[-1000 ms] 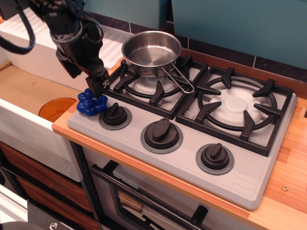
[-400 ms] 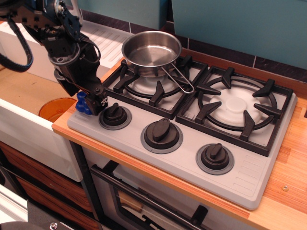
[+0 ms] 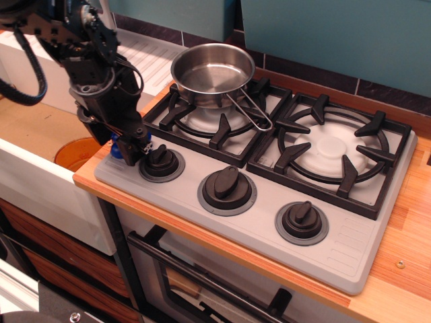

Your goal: Put pan on stove and put blueberry in pan

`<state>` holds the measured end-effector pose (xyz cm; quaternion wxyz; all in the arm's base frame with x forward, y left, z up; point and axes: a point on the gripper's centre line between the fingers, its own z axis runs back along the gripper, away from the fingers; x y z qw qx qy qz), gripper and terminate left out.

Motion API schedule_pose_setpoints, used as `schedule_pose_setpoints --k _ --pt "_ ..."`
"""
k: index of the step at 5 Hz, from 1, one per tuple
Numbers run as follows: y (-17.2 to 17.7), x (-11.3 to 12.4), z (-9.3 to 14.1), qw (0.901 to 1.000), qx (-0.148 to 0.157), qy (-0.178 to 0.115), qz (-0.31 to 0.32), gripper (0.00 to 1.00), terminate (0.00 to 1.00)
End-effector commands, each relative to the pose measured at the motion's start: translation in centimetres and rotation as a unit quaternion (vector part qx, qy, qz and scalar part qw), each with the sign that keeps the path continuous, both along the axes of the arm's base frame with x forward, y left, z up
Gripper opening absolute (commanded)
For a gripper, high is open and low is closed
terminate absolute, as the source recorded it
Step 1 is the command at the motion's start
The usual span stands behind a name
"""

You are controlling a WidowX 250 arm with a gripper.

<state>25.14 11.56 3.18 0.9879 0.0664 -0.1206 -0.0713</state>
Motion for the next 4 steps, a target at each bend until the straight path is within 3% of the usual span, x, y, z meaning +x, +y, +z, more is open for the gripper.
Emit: schedule_pose_setpoints --k 1,3,4 --pt "0.7 1.8 3.0 0.9998 0.017 0.002 -0.006 0.00 0.00" --pt "0.8 2.3 7.7 0.9989 0.034 0.030 -0.007 0.00 0.00" --pt "0.2 3.8 10.6 0.9983 0.037 0.045 -0.008 0.00 0.00"
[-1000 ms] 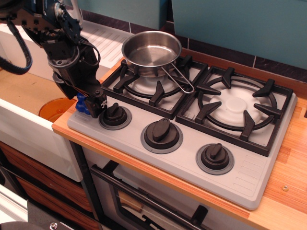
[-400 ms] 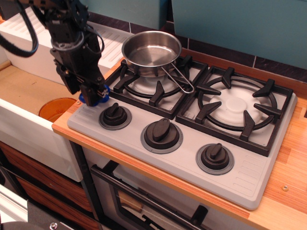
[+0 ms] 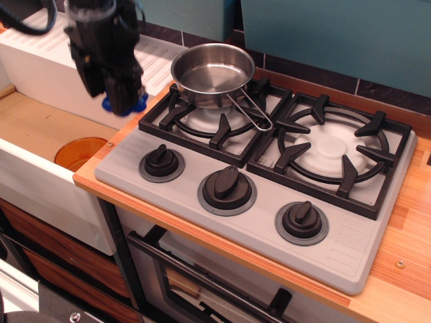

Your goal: Put pan on stove and put blueberry in pan

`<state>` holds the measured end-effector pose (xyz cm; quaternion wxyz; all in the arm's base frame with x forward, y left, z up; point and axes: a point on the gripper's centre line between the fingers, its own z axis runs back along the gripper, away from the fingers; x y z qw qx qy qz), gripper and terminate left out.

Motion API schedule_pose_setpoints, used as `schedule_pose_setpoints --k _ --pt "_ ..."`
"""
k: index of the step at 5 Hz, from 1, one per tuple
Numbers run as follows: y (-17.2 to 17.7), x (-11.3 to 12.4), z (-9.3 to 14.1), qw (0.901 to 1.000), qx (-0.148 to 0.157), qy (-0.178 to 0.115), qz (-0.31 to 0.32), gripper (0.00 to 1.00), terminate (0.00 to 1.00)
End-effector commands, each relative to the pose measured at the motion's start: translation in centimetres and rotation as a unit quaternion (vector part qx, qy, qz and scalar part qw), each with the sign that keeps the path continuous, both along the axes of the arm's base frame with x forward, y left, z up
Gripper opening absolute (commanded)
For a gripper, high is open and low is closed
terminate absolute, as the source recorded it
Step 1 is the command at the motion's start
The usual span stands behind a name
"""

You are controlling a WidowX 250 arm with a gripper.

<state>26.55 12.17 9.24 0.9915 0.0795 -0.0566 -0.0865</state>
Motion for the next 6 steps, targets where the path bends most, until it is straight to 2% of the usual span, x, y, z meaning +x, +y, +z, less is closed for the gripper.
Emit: schedule_pose_setpoints --k 1,3,5,6 --pt "-1.2 4.3 5.9 0.9997 0.017 -0.016 -0.003 0.00 0.00" --pt "-3.1 8.1 5.9 0.9998 0.010 -0.018 -0.005 0.00 0.00" --pt "-4.3 10.4 4.0 0.9996 -0.008 -0.027 -0.011 0.00 0.00" --pt "-4.4 10.7 3.4 0.9991 -0.009 -0.038 -0.015 1.00 0.00"
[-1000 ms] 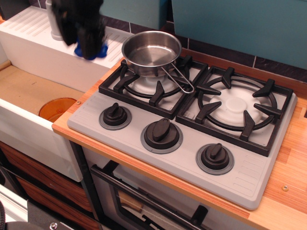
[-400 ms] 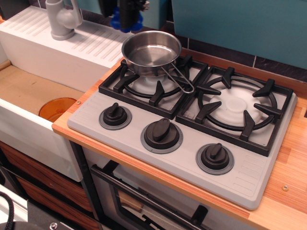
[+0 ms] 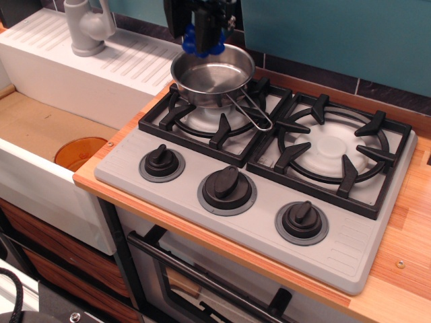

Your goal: Put pan on stove and put blueberry in pan

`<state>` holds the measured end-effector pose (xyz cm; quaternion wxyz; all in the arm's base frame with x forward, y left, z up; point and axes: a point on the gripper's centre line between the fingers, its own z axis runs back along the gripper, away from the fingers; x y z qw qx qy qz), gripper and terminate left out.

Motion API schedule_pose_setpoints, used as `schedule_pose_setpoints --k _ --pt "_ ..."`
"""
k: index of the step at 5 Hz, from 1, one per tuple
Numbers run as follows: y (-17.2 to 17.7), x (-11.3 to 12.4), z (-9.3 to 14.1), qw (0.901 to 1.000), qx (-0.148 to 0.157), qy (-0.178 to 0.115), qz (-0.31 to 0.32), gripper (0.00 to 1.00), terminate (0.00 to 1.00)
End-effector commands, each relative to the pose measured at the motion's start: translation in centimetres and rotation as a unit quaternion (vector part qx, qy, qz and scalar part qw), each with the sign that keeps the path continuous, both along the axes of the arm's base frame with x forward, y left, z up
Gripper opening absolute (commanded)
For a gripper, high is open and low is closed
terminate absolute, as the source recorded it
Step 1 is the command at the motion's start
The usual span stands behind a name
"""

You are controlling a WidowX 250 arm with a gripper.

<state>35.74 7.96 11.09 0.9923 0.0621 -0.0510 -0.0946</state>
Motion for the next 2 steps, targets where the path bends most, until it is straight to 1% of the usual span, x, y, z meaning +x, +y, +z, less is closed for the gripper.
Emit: schedule_pose_setpoints --k 1,2 --pt "-0.28 1.49 1.66 0.9989 0.007 -0.045 -0.004 1.00 0.00" --pt "-0.52 1.37 1.97 0.9990 0.008 -0.044 0.000 1.00 0.00"
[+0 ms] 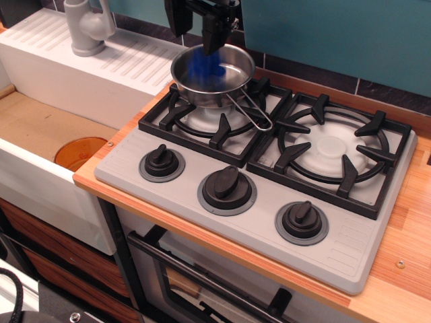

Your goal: Put pan on stove and put blueberry in pan

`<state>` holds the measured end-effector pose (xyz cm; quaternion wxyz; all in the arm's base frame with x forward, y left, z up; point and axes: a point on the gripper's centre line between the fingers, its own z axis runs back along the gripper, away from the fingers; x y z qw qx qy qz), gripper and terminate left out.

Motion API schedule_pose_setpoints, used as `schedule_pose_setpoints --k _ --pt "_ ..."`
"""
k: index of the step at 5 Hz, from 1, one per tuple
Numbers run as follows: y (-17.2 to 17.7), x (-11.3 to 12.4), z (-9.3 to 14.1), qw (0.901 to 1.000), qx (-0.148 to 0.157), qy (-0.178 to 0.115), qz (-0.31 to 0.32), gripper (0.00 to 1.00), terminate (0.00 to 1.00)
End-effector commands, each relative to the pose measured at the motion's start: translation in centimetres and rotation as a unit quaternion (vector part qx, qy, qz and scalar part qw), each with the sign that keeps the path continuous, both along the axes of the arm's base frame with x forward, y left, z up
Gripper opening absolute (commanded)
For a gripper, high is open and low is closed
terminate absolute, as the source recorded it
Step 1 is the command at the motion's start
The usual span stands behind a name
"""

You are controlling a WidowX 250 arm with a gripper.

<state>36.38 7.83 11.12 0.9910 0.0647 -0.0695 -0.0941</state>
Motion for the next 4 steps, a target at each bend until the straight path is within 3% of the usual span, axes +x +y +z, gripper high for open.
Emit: schedule_pose_setpoints --k 1,4 --pt "-0.5 0.6 2.2 0.9997 0.008 -0.023 0.001 1.00 0.00" --pt "-1.2 -0.6 4.1 0.9998 0.015 -0.012 0.011 1.00 0.00"
